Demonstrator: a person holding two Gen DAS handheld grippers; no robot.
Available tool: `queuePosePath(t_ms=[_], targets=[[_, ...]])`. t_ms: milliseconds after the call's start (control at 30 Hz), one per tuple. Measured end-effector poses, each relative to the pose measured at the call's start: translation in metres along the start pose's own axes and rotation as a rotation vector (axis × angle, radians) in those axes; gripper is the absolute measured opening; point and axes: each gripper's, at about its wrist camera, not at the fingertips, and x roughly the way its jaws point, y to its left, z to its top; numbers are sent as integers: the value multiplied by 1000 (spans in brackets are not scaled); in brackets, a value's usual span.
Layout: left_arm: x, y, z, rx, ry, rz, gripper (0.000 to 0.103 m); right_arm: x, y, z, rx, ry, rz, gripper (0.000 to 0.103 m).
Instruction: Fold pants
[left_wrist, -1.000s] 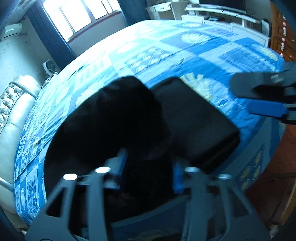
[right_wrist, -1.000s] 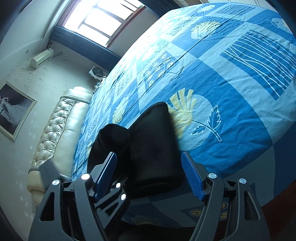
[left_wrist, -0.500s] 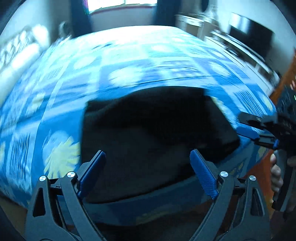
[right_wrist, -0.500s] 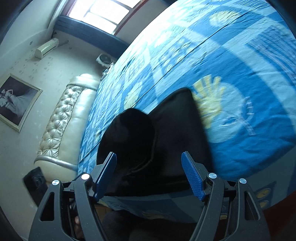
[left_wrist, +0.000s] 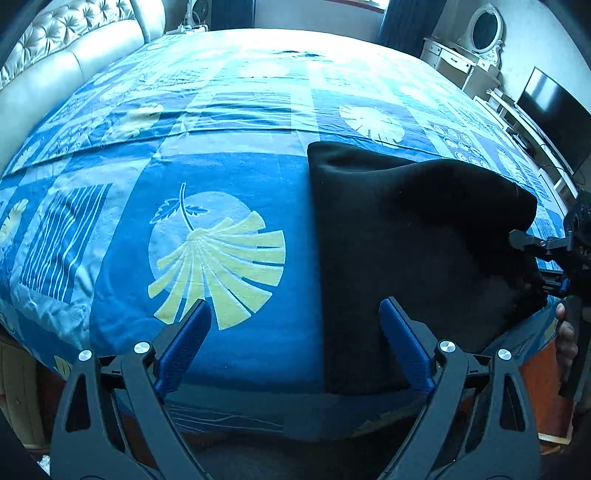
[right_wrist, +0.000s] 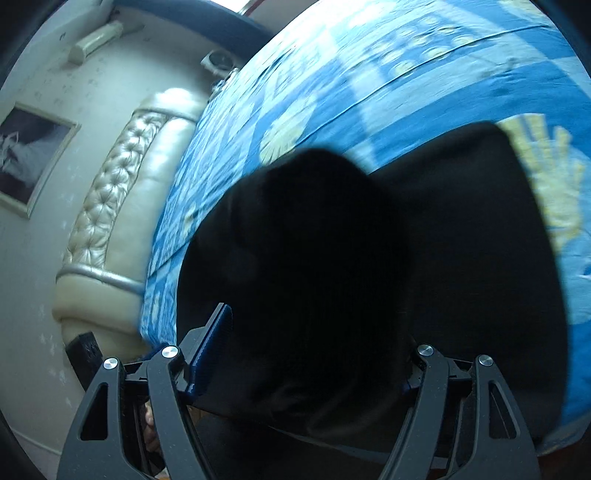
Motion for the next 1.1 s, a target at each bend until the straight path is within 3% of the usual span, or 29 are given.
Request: queuePosePath(t_ms=[33, 67, 100, 133, 533, 733, 900, 1100], targets=[[0, -2, 0, 10, -4, 6, 92, 2, 1, 0, -6, 7, -14, 45], [-1, -2, 1, 21, -11, 12, 92, 5, 1, -1, -4, 16, -22, 39], [-1, -3, 2, 26, -15, 16, 92, 5, -1, -1, 3, 19, -29, 22], [-2, -3, 2, 31, -18, 19, 92, 4, -3, -2, 4, 18, -17, 17], [-3, -2, 6, 30, -17, 6, 92, -71, 14, 4, -56, -149, 25, 12], [-3, -8, 4, 34, -11, -6, 92, -94, -11, 4, -8, -182, -16, 12], [3, -19, 2, 55, 2, -9, 92, -87, -44, -1, 59, -161, -58, 12], [13, -26, -1, 63, 24, -12, 92, -78, -80, -5, 148, -144, -23, 12]])
